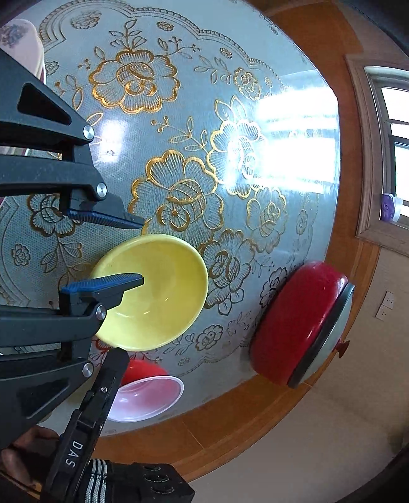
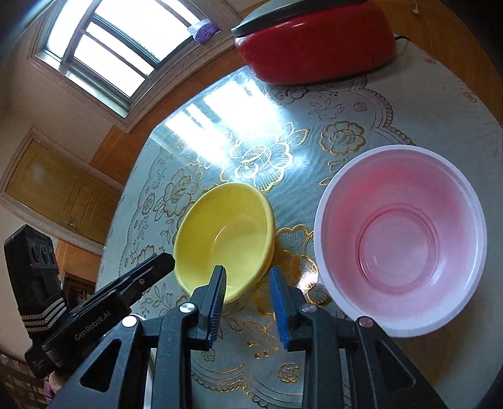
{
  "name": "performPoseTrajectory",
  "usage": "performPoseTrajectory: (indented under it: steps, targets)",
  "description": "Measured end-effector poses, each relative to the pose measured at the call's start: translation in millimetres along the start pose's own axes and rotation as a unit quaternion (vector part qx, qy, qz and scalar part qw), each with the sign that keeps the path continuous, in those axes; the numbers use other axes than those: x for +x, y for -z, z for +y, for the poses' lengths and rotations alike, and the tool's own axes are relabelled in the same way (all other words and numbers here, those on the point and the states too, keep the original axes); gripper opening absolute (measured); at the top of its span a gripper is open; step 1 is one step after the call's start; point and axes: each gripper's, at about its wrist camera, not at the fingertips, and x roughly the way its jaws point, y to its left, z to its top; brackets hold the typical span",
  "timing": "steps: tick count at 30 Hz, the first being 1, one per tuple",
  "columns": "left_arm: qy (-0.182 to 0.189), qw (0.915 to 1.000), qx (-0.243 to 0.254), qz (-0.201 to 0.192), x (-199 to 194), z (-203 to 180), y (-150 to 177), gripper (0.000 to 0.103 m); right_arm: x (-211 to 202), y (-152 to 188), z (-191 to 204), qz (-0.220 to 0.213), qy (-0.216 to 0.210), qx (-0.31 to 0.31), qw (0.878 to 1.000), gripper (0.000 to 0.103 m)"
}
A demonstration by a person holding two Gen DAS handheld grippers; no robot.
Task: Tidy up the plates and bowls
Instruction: 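Move the left tool to the yellow bowl and grasp its rim, then lift the yellow bowl with the left tool into the steel bowl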
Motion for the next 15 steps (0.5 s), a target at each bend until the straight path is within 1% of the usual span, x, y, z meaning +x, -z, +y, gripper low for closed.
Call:
performPoseTrajectory:
  steps: [3,4,5,6,7,8,10,13,15]
  targets:
    - [0.001,0.9999,0.002,0.011,12,-1,-5,0.03,12,-6,-1,0.01,0.0,0.007,1.0,0.028]
    - [0.001,0.9998,0.002,0.02,17,-1,-5,0.025,17,-8,0,0.013,0.005,0.006,1.0,0.027]
    - [-0.001,0.9997,0.008,0.023,20,-3,-4,0.02,22,-8,1,0.017,0.016,-0.004,1.0,0.025]
    - [-0.007,0.9995,0.02,0.022,18,-7,-2,0.02,25,-7,2,0.018,0.033,-0.012,0.999,0.017]
    - [-0.01,0.9992,0.035,0.014,14,-11,1,0.02,25,-5,4,0.015,0.042,-0.022,0.999,0.017]
    - [-0.015,0.9987,0.049,0.004,8,-14,4,0.02,23,-4,5,0.015,0.04,-0.029,0.999,0.016]
    - [-0.011,0.9978,0.064,-0.013,-6,-16,10,0.02,16,-2,8,0.008,0.033,-0.04,0.999,0.015]
    - [0.007,0.9986,0.052,-0.013,-19,-10,17,0.02,2,2,11,0.001,0.016,-0.043,0.999,0.014]
    - [0.014,0.9981,0.055,-0.022,-32,-11,25,0.02,-7,7,13,-0.003,0.007,-0.046,0.999,0.014]
